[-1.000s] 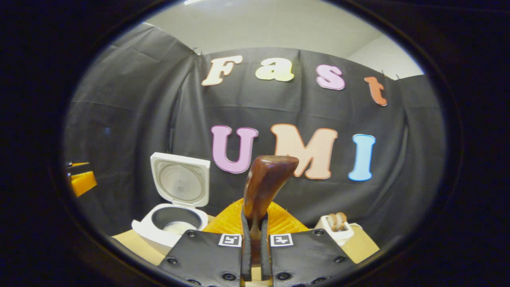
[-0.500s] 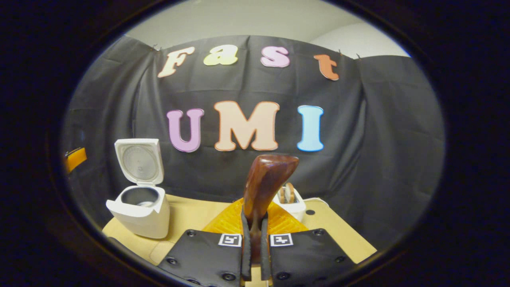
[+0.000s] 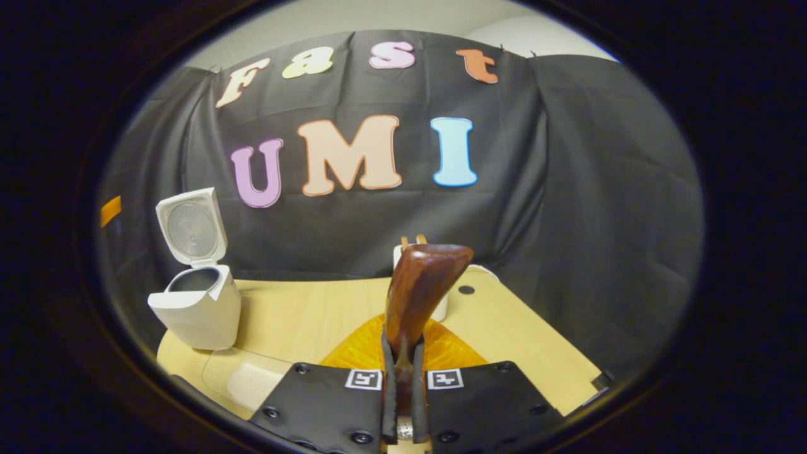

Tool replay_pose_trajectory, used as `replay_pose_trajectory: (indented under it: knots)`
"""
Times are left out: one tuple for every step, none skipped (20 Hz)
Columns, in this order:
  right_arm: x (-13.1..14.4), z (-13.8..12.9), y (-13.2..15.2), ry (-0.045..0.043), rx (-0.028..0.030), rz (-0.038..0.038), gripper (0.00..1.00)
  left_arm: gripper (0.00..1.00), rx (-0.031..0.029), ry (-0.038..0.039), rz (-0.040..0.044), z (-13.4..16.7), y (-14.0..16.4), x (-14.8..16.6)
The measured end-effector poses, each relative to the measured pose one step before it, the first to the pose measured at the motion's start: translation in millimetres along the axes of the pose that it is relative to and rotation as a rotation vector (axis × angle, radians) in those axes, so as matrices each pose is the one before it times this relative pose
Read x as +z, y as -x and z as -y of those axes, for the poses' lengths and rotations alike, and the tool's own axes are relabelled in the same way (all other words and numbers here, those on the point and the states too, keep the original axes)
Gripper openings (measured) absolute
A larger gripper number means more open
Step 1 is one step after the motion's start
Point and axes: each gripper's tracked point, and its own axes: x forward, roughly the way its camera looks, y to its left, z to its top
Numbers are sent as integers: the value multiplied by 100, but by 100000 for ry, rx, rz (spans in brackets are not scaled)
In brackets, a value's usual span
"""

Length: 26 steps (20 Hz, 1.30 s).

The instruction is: Close the left gripper, press the button to open the rice cooker; take a wooden spoon from the chopstick holder with the right hand, scoop a spoonful of rice and pour it into the rice cooker, then put the wooden spoon back into the chopstick holder.

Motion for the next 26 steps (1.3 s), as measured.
replay_pose_trajectory:
  knots:
    - [-300,618,-174,-471,-375,-1005,10,94,273,-66,-178,47,-90,-46]
    - [-604,227,-151,-379,-384,-1070,12,92,270,-172,-254,82,39,-14]
    - [-734,212,-97,-493,31,-1337,12,94,161,-210,-106,19,-36,-34]
    - [-891,168,-143,-644,-46,-1298,12,94,40,-188,22,95,6,37]
    - [-769,269,-93,-450,-439,-1586,12,94,19,-318,62,10,8,94]
    - [-694,384,-205,-331,-710,-1203,12,94,-122,-330,284,109,29,128]
    - [-723,389,-208,-367,-772,-1163,12,94,109,-399,175,15,-4,80]
    - [-726,308,-272,-345,-384,-1379,12,94,32,-374,118,-26,-6,104]
    - [-645,271,-236,-362,-84,-1046,12,94,88,-257,-25,-28,32,17]
    - [-808,268,-325,-539,-314,-1223,11,92,126,-204,-46,-6,69,-7]
    - [-807,213,-268,-386,-425,-1880,11,92,91,-202,-140,-11,-240,-48]
    - [-959,363,-354,-656,-641,-1753,10,92,66,-157,-109,1,26,-44]
    - [-688,285,-313,-982,-294,-1573,10,92,-67,-157,92,95,61,29]
    - [-539,99,-221,-906,57,-1194,11,92,3,-162,200,-23,56,137]
    - [-504,209,-237,-644,-337,-1024,11,92,36,-288,205,72,26,1]
    - [227,-15,-270,-439,-88,-862,12,92,-6,-283,40,-17,21,59]
    - [-252,36,-249,-513,-158,-596,12,94,-6,-70,-24,30,-54,-7]
    - [-285,168,-168,-497,-64,-658,12,92,79,225,8,2,17,-8]
    - [-449,-26,-70,-286,106,-960,11,94,121,272,-40,31,117,-75]
    - [-464,67,-256,148,162,-1354,11,94,113,82,-60,3,-52,-30]
    - [-777,219,-62,519,-13,-992,12,94,138,24,-258,-45,-50,-103]
    - [-329,104,56,349,-303,-1057,14,92,36,119,-125,-17,16,-82]
    - [-437,87,98,178,15,-1181,16,92,66,187,48,11,1,-17]
    - [497,-345,2,-661,366,1069,16,94,138,156,101,-6,-88,19]
    - [-4,50,167,-593,942,-331,17,94,14,112,59,-71,-30,-13]
    - [-67,187,419,-572,426,103,18,94,-23,179,-126,34,-93,-86]
